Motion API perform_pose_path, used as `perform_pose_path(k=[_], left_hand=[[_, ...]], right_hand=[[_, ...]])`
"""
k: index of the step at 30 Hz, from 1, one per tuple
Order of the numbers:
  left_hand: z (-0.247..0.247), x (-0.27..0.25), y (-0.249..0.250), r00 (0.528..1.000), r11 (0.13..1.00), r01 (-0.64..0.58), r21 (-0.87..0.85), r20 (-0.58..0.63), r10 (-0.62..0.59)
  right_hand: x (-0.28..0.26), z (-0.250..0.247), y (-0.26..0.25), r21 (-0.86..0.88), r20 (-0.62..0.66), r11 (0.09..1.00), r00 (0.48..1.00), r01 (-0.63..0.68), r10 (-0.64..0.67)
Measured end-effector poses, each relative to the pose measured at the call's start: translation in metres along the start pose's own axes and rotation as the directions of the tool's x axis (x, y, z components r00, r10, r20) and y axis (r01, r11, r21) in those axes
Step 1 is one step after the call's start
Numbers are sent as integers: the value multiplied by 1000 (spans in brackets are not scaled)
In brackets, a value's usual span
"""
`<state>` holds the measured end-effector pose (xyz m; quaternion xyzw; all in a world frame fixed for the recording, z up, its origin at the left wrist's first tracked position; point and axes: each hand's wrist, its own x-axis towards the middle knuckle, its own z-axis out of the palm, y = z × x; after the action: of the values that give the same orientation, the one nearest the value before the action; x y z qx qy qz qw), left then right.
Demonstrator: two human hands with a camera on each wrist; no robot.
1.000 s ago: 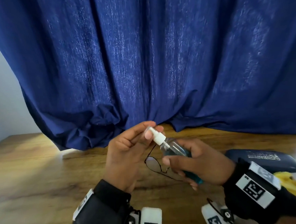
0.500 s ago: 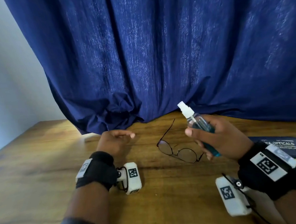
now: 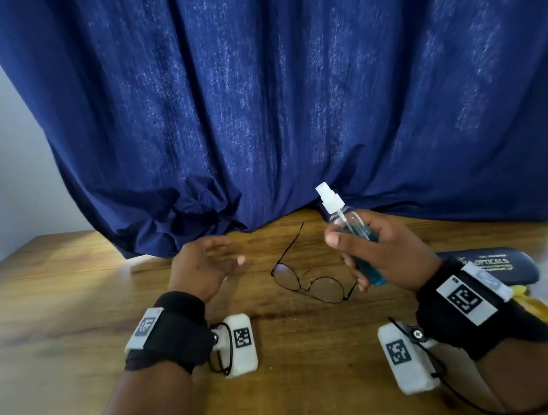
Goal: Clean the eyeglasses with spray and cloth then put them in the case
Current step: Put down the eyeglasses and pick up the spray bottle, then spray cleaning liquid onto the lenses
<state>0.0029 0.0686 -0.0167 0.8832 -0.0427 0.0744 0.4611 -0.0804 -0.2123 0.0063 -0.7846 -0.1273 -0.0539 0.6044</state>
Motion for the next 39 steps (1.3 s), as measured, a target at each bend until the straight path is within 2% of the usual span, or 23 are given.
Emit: perform_pose_path(k=[3,5,7,10,13,16,18,20,22,23,25,27,28,30,32,34,36,39], left_hand=[[13,-16,26,974,969,-228,99,29,227],[24,-25,38,933,922,-356,148,115,342],[37,-29,45,892,874,-436,215,228,389],[59,-35,53,884,863,-404,302,373,283],[78,-38,58,887,834,-340,435,443,131],[87,-34,57,909,835,-278,476,412,68],[87,-30,52,929,845,-251,473,363,73],[84,-24,48,929,856,-268,441,354,108],[78,-17,43,921,882,-308,356,343,184],[74,-14,41,927,911,-310,271,300,226],[64,-11,40,946,954,-298,-31,124,300],[52,-14,45,962,893,-264,-365,-27,273],[47,-17,46,973,832,-219,-509,-52,224],[41,-19,50,995,684,-81,-725,-19,98],[38,-20,51,995,563,46,-825,90,51],[38,-24,55,979,504,107,-857,181,99],[41,-28,59,970,466,131,-875,210,121],[48,-33,62,968,485,135,-864,219,120]], right_hand=[[1,-2,2,46,-46,999,999,6,-4],[2,-4,4,54,-65,999,998,7,-4],[3,-5,6,76,-92,997,996,5,2],[4,-4,6,94,-105,996,994,14,-4],[4,-1,5,120,-95,993,995,20,-9],[3,1,3,141,-81,990,997,30,-19],[2,2,4,133,-59,991,998,33,-26],[2,2,4,130,-52,991,998,25,-19],[3,1,5,158,-68,987,998,26,-16],[3,1,6,180,-87,983,996,36,-20],[4,0,6,250,-133,966,991,64,-31],[4,-3,5,383,-146,921,989,69,-13],[3,-3,4,455,-120,889,993,51,5],[2,-5,0,573,-29,820,999,-1,21],[0,-6,-4,664,54,748,998,-17,-24],[-1,-7,-6,741,104,671,990,-13,-95],[-2,-7,-6,810,151,586,975,-27,-164],[-3,-11,-7,877,214,476,943,-70,-255]])
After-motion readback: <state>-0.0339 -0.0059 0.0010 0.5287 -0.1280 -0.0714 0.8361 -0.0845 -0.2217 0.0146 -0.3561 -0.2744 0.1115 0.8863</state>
